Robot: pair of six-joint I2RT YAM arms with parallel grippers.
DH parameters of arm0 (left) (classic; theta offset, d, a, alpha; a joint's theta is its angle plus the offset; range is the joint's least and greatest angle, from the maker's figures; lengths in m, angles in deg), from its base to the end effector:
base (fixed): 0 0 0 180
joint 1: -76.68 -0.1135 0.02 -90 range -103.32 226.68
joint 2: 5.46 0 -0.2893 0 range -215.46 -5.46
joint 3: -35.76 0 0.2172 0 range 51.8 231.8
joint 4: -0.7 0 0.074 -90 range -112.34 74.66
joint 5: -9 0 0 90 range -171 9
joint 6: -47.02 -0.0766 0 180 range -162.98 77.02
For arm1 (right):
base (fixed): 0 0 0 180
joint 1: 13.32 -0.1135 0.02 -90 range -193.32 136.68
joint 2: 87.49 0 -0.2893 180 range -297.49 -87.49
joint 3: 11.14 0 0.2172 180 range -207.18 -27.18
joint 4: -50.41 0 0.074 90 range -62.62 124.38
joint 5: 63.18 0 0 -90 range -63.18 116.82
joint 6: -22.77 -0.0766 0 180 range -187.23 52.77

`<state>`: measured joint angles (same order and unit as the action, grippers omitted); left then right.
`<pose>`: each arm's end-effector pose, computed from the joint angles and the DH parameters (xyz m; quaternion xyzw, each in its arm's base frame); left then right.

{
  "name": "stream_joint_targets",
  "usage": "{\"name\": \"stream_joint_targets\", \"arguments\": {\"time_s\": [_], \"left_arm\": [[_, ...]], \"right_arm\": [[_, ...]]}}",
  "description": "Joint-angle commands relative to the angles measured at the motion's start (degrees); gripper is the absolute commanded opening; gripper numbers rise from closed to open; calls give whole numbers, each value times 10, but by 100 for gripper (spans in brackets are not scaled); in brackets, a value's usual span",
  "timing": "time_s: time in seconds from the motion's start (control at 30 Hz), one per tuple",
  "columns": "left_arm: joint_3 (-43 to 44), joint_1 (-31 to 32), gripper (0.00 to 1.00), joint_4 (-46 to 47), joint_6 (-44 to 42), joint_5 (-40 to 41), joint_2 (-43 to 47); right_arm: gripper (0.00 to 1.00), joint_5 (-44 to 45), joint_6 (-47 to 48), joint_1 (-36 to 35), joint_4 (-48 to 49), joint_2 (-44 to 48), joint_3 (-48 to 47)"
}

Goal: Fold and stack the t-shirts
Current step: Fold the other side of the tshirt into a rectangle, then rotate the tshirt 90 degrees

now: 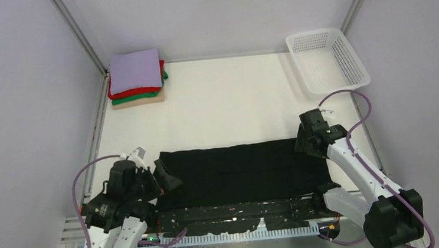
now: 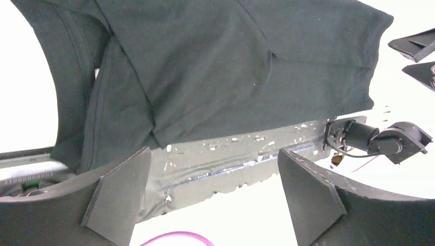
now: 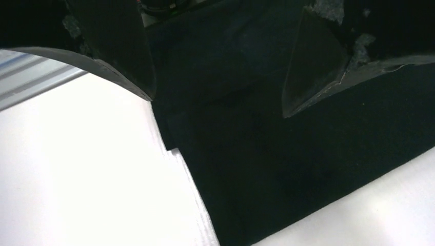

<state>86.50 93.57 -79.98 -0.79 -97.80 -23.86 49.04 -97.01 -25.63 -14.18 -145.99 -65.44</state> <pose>0.0193 -0.0290 0.2109 -0.1518 0.9135 -0.2922 0.2387 0.1409 0.0011 0.2092 0.1815 0.9479 -0.1119 0.2366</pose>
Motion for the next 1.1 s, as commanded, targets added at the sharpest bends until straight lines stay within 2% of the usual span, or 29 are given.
{"name": "stream_joint_targets", "arguments": {"time_s": [0.0,0.07,0.1,0.27,0.33,0.4,0.6,0.8,0.97,1.07], "left_arm": [[48,1,100,-103,1,20,2],[44,1,100,-57,3,-5,-10],[34,1,100,-26,6,-15,-19],[-33,5,100,226,41,-79,-106],[-33,15,100,285,46,-66,-171],[-21,37,100,317,44,-43,-235],[12,100,100,372,63,17,-416],[6,98,99,454,146,66,-584],[117,67,100,472,168,34,-758],[232,46,100,435,169,16,-848]], "right_arm": [[96,54,-24,-3,-46,54,-42],[96,49,-6,-4,-14,86,-49],[96,18,17,-4,6,109,-42],[96,-242,69,-3,203,146,31],[96,-312,68,-3,245,130,49],[95,-342,69,-3,271,109,59],[96,-322,73,-3,285,57,78],[95,-311,65,-3,319,-13,99],[95,-320,76,-3,338,-90,85],[95,-318,77,-2,340,-117,72]]}}
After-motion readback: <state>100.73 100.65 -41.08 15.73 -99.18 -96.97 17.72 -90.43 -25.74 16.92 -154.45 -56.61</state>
